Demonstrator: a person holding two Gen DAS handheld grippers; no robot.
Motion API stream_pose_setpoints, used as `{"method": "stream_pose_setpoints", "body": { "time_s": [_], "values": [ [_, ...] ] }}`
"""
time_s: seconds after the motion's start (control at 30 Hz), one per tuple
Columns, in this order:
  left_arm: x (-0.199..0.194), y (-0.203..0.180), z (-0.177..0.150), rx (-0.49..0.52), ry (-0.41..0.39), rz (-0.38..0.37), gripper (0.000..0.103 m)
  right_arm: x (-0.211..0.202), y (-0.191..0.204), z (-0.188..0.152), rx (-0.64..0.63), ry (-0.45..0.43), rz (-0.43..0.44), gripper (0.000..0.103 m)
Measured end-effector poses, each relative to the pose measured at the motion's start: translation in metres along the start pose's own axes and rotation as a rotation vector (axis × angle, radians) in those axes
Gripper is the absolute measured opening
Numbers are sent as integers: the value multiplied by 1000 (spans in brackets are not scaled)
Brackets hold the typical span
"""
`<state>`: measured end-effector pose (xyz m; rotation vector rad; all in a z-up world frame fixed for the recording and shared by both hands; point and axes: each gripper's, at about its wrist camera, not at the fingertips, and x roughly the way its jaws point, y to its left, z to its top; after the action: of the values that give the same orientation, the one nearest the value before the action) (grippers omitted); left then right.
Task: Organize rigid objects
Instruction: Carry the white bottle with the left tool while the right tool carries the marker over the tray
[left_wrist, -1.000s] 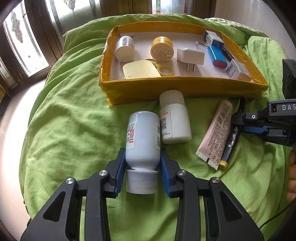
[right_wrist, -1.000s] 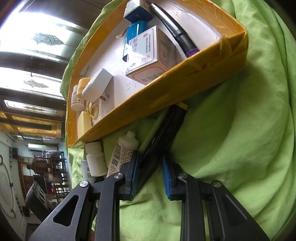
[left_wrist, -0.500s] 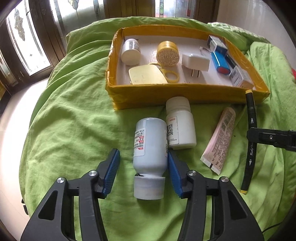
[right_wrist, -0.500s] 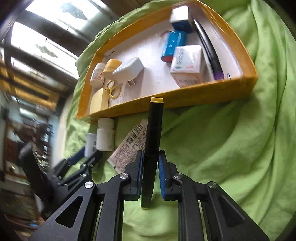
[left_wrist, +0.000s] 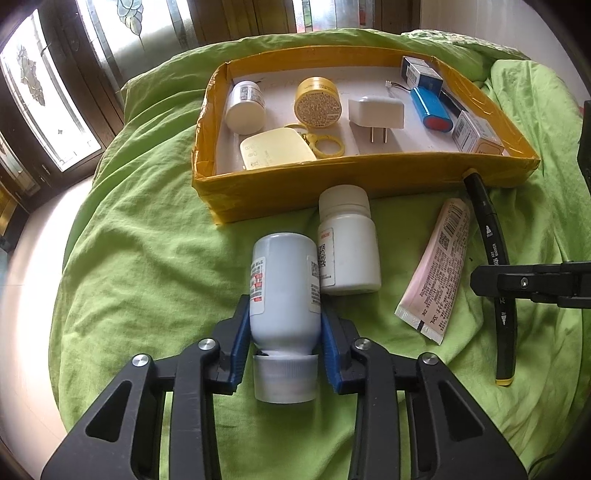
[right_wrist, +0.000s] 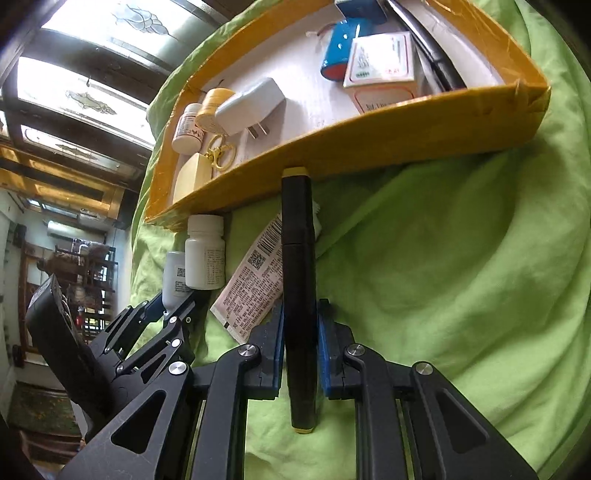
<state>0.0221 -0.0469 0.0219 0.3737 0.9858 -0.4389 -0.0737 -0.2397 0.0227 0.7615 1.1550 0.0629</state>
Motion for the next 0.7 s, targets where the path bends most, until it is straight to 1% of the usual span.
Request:
{"method": "stream_pose_setpoints", "body": {
  "time_s": [0.1,0.3,0.5,0.7],
  "values": [
    [-3,-1,0,2,-7,-1,32,-3,4,-3,-9,-10,6,14],
    [-12,1,1,-17,-33,-27,32,-5,10,1,-15,-28,20,14],
    [-35,11,2,-63,-97,-62,32,-8,22,3,-39,-42,36,14],
    [-43,15,-1,-82,-119,-72,32,-9,21,4,-32,-43,45,14]
  ]
}}
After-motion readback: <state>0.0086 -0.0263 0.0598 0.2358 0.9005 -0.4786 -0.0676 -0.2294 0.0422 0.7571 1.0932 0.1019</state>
